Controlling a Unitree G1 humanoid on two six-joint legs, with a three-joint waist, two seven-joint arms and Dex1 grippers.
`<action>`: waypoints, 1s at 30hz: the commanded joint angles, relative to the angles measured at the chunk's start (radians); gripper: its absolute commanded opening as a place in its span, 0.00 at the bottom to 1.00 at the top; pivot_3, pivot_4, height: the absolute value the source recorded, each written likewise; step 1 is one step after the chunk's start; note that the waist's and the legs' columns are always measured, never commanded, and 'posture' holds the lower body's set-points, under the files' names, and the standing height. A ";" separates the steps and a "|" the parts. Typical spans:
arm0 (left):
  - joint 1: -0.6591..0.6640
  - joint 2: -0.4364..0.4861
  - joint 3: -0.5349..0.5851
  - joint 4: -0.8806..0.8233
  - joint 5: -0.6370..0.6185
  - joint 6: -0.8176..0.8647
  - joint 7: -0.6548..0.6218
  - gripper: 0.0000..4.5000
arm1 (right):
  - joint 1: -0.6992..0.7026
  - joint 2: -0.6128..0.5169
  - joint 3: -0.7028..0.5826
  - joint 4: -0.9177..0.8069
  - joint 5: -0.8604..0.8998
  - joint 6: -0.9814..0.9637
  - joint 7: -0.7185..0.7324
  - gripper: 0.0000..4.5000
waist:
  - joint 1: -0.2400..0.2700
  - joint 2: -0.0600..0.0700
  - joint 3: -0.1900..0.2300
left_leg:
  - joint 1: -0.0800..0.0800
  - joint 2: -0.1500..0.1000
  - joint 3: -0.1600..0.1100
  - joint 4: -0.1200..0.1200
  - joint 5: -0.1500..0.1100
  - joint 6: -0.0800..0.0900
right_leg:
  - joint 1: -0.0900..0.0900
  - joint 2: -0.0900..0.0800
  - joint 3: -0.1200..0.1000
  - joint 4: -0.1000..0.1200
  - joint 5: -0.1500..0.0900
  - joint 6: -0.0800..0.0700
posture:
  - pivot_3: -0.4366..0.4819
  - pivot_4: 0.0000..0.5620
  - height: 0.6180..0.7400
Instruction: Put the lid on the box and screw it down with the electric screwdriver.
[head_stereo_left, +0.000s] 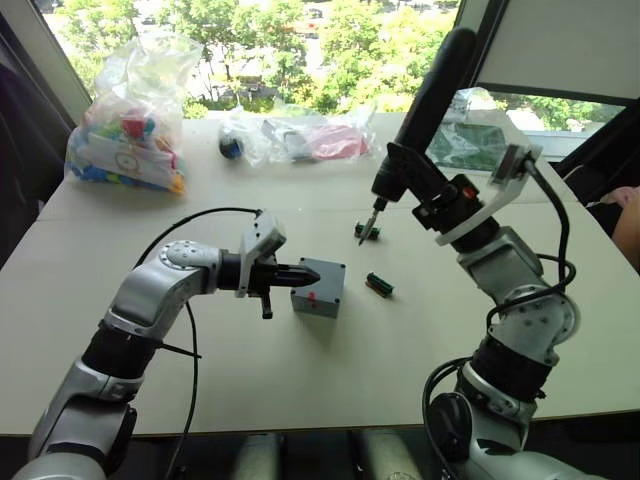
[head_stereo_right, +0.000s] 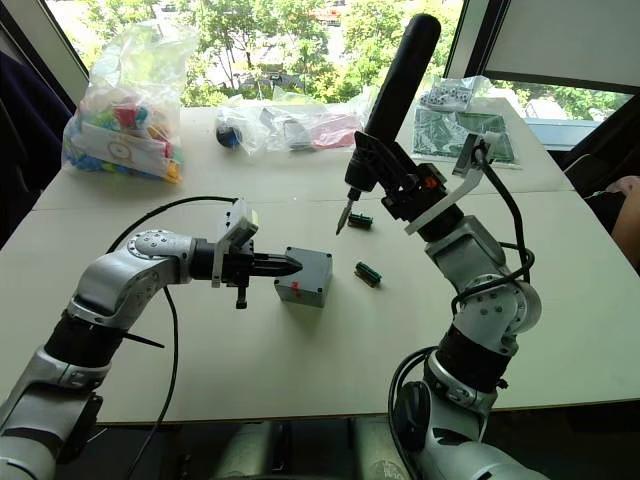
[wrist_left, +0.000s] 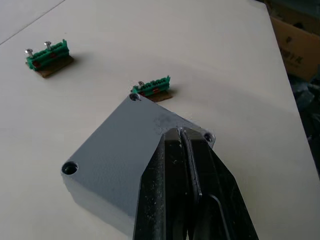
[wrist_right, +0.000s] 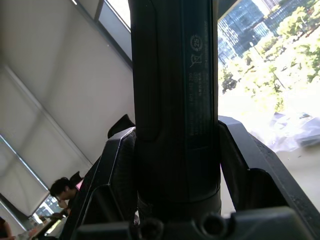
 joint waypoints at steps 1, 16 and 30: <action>-0.010 0.006 -0.061 0.051 0.111 -0.094 -0.018 0.00 | 0.050 0.005 0.147 -0.098 -0.025 -0.123 -0.007 0.43 | 0.000 0.000 0.000 | 0.000 0.000 0.000 0.000 0.000 0.000 | 0.000 0.000 0.000 0.000 0.000 0.000 | 0.48 0.27 1.00; 0.013 -0.001 -0.022 0.069 0.121 -0.085 -0.033 0.00 | 0.170 -0.046 0.395 0.190 -0.340 -0.632 0.011 0.43 | -0.005 -0.002 -0.002 | 0.001 0.000 0.000 0.000 0.000 0.000 | 0.001 0.000 0.000 -0.001 0.000 0.000 | 0.48 0.27 1.00; 0.020 -0.007 -0.003 0.042 0.123 -0.054 -0.011 0.00 | 0.187 -0.053 0.422 0.216 -0.309 -0.654 0.011 0.43 | -0.013 -0.002 -0.002 | 0.001 0.000 0.000 0.000 0.000 0.000 | 0.001 0.000 0.000 -0.001 0.000 0.000 | 0.48 0.27 1.00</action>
